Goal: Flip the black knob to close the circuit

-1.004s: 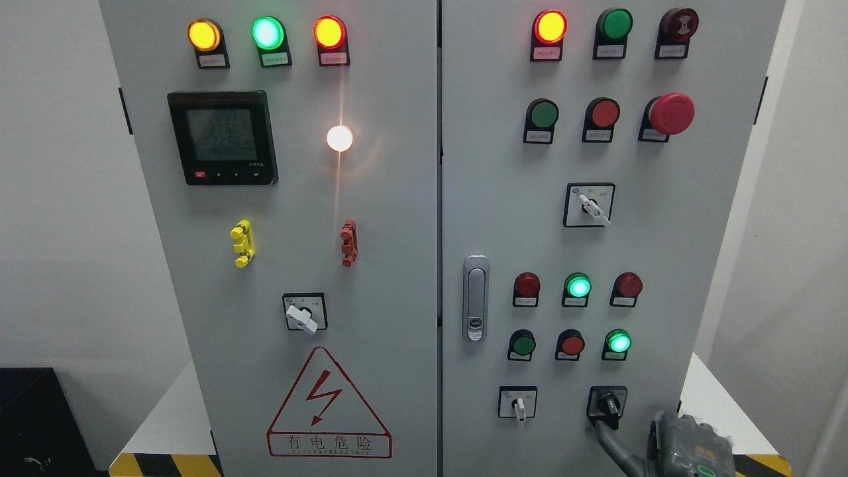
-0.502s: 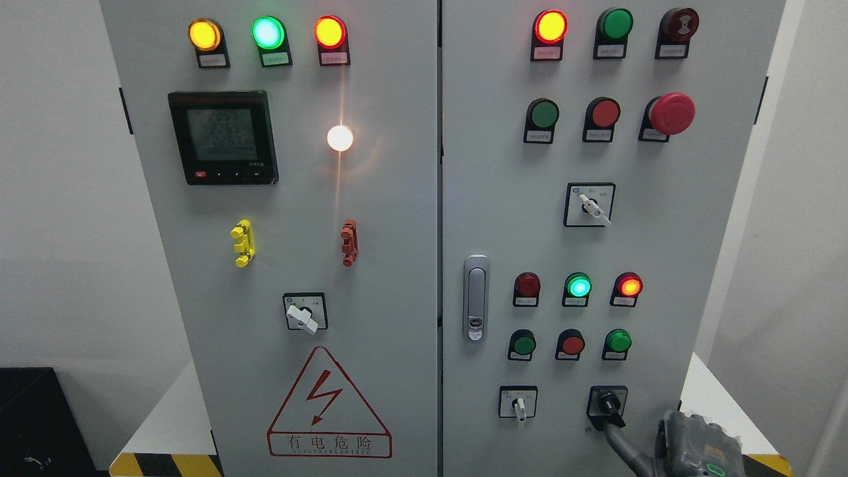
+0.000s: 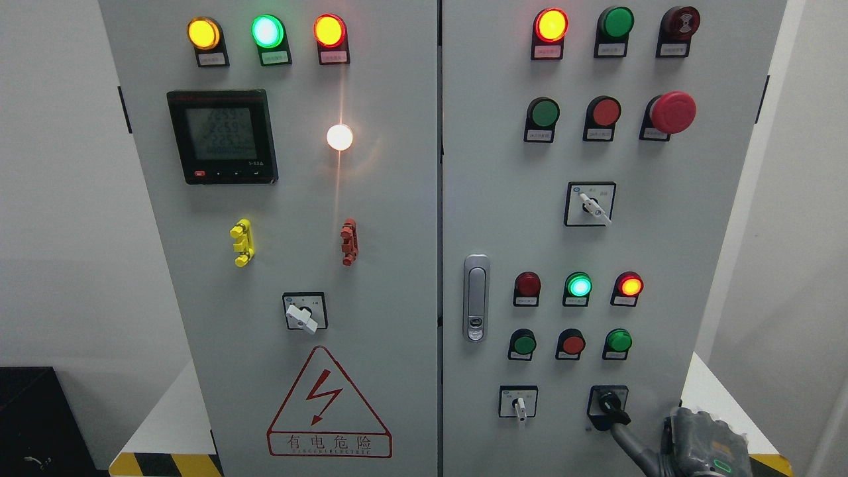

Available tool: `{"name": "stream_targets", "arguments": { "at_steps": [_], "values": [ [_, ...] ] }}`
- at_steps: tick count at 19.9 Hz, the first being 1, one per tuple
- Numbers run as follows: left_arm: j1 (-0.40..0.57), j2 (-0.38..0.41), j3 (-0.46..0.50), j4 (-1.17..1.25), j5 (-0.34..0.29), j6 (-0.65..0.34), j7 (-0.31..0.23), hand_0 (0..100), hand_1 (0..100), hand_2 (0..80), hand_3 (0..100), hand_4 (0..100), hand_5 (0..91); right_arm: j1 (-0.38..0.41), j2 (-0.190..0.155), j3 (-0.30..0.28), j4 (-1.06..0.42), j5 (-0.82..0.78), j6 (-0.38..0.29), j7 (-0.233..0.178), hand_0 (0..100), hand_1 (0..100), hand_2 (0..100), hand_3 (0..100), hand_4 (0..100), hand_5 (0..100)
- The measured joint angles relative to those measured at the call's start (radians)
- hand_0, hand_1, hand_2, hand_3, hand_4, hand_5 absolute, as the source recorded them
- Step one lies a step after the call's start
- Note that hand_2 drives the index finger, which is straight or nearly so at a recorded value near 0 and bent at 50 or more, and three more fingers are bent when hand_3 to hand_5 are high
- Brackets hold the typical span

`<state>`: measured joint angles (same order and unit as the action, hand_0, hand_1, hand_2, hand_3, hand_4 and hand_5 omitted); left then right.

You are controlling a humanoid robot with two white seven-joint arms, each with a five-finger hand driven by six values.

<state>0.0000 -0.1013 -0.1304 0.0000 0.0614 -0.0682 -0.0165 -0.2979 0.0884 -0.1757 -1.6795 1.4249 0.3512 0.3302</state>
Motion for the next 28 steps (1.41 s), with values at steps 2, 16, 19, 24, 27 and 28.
{"name": "stream_targets", "arguments": {
  "at_steps": [2, 16, 19, 24, 27, 28],
  "values": [
    [0.000, 0.000, 0.000, 0.000, 0.000, 0.000, 0.000, 12, 56, 0.0, 0, 0, 0.0, -0.002, 0.000, -0.002, 0.000, -0.001, 0.000, 0.001, 0, 0, 90, 100, 91, 97],
    [0.000, 0.000, 0.000, 0.000, 0.000, 0.000, 0.000, 12, 56, 0.0, 0, 0, 0.0, 0.001, -0.002, -0.005, -0.013, -0.007, 0.001, 0.002, 0, 0, 89, 100, 91, 97],
    [0.000, 0.000, 0.000, 0.000, 0.000, 0.000, 0.000, 12, 56, 0.0, 0, 0, 0.0, 0.006, -0.002, 0.000, -0.017, -0.008, 0.003, 0.002, 0, 0, 89, 100, 91, 97],
    [0.000, 0.000, 0.000, 0.000, 0.000, 0.003, 0.000, 12, 56, 0.0, 0, 0, 0.0, 0.013, -0.002, 0.011, -0.021, -0.008, 0.004, 0.004, 0, 0, 89, 100, 91, 97],
    [0.000, 0.000, 0.000, 0.000, 0.000, 0.005, 0.000, 12, 56, 0.0, 0, 0, 0.0, 0.015, -0.002, 0.017, -0.020, -0.008, 0.004, -0.004, 0, 0, 89, 100, 91, 97],
    [0.000, 0.000, 0.000, 0.000, 0.000, 0.006, 0.000, 12, 56, 0.0, 0, 0, 0.0, 0.016, -0.002, 0.019, -0.019, -0.008, 0.004, -0.006, 0, 0, 89, 100, 91, 97]
  ]
}}
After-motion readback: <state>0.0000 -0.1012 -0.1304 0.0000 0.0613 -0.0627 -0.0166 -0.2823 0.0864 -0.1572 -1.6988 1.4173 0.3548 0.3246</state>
